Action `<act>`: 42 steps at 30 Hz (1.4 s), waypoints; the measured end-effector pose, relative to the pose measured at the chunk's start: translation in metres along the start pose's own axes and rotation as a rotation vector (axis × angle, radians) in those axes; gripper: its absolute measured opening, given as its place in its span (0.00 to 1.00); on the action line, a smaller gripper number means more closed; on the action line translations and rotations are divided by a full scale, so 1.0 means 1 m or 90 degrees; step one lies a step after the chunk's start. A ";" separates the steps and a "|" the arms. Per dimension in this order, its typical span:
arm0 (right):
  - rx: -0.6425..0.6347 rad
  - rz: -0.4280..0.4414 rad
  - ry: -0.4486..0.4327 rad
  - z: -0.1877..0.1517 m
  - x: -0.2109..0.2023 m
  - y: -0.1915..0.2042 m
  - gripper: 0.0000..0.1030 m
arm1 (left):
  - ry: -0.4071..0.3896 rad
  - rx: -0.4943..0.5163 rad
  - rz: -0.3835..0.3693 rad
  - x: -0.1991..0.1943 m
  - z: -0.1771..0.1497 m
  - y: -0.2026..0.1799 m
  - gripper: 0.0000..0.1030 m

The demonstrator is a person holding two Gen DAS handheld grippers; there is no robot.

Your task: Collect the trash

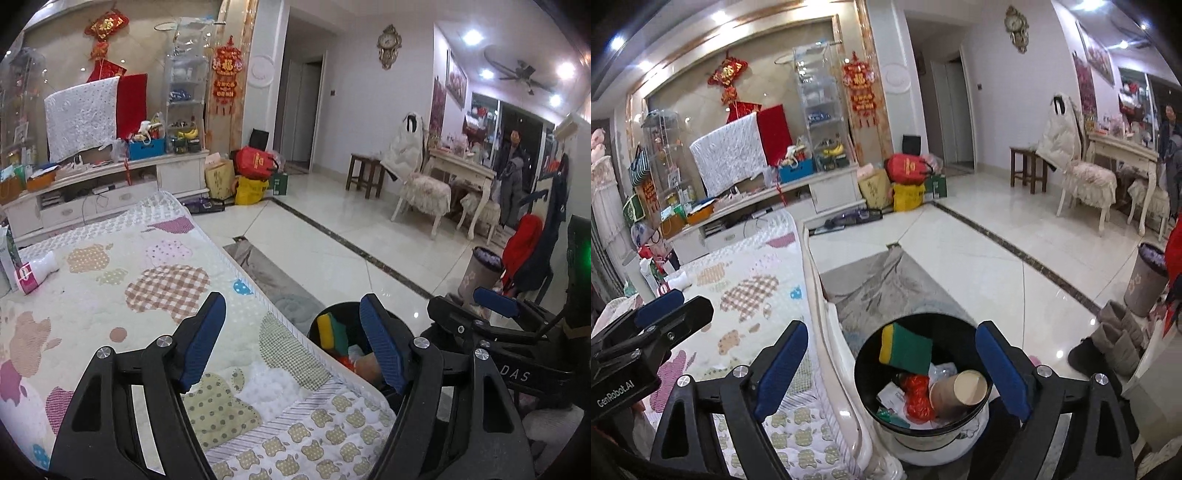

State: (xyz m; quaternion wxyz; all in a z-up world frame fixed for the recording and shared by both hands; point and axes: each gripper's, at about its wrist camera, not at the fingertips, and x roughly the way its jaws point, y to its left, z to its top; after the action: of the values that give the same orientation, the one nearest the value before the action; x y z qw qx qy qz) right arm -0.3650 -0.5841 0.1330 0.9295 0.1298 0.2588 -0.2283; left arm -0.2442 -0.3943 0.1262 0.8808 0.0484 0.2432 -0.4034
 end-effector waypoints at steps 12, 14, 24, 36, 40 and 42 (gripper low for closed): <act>-0.021 -0.023 -0.048 0.003 -0.021 0.012 0.89 | -0.039 0.024 0.035 -0.022 0.003 -0.002 0.72; -0.026 -0.028 -0.056 0.003 -0.024 0.012 0.89 | -0.041 0.025 0.032 -0.022 0.002 -0.001 0.72; -0.022 -0.043 -0.089 0.009 -0.034 0.013 0.89 | -0.043 0.012 0.034 -0.021 0.004 0.002 0.72; -0.043 -0.045 -0.087 0.010 -0.035 0.020 0.89 | -0.033 0.001 0.051 -0.019 0.003 0.007 0.72; -0.039 -0.045 -0.089 0.011 -0.036 0.020 0.89 | -0.037 0.004 0.051 -0.021 0.003 0.005 0.72; -0.039 -0.045 -0.089 0.011 -0.036 0.021 0.89 | -0.037 0.003 0.051 -0.021 0.002 0.006 0.72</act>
State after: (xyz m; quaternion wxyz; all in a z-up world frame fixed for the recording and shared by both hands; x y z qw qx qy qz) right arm -0.3774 -0.5574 0.1647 0.9402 0.0757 0.2049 -0.2612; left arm -0.2505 -0.3766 0.1373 0.9029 0.0487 0.2146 -0.3693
